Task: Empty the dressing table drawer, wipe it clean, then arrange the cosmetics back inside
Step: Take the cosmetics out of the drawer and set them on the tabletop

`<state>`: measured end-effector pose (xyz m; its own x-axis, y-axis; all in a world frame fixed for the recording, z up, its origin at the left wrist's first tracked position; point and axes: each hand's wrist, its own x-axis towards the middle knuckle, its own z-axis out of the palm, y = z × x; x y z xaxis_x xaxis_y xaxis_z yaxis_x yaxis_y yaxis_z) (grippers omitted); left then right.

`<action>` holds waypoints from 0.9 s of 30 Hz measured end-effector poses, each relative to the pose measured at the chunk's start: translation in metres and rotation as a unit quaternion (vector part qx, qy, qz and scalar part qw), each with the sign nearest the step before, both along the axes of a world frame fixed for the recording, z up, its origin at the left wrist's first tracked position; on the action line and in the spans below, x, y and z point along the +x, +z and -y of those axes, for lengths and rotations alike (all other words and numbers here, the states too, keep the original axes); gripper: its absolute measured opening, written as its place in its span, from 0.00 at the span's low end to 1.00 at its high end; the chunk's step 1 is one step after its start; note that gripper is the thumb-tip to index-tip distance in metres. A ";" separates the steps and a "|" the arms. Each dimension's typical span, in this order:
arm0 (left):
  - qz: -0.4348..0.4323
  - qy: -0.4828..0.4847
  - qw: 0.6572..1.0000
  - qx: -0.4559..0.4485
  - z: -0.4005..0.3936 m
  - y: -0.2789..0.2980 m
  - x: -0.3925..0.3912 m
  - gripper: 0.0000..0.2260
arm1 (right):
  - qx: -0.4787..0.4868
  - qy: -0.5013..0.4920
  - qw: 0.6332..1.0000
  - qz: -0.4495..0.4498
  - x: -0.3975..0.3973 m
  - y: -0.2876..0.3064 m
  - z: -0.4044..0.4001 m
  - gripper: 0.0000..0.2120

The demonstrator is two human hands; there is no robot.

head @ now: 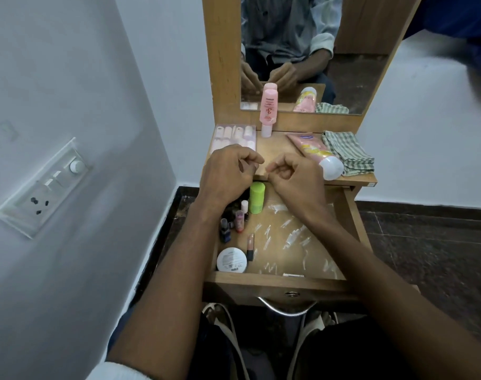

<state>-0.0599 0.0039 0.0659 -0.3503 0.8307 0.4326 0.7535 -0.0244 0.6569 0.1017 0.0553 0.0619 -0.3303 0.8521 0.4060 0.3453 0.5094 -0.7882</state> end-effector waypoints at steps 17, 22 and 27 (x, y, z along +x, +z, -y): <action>0.002 -0.089 0.990 -0.114 0.037 -0.013 0.013 0.05 | -0.006 0.320 0.823 0.469 -0.027 -0.053 0.050 0.22; -0.009 -0.093 0.991 -0.100 0.030 -0.012 0.023 0.04 | -0.025 0.306 0.833 0.460 -0.023 -0.049 0.052 0.24; -0.003 -0.095 0.992 -0.081 0.028 -0.009 0.022 0.04 | -0.071 0.304 0.852 0.419 -0.017 -0.047 0.049 0.17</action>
<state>-0.0379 -0.0242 0.0566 -0.1789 0.9399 0.2908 0.7499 -0.0610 0.6587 0.0843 0.0061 0.0150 -0.8514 0.4412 -0.2836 0.5245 0.7145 -0.4629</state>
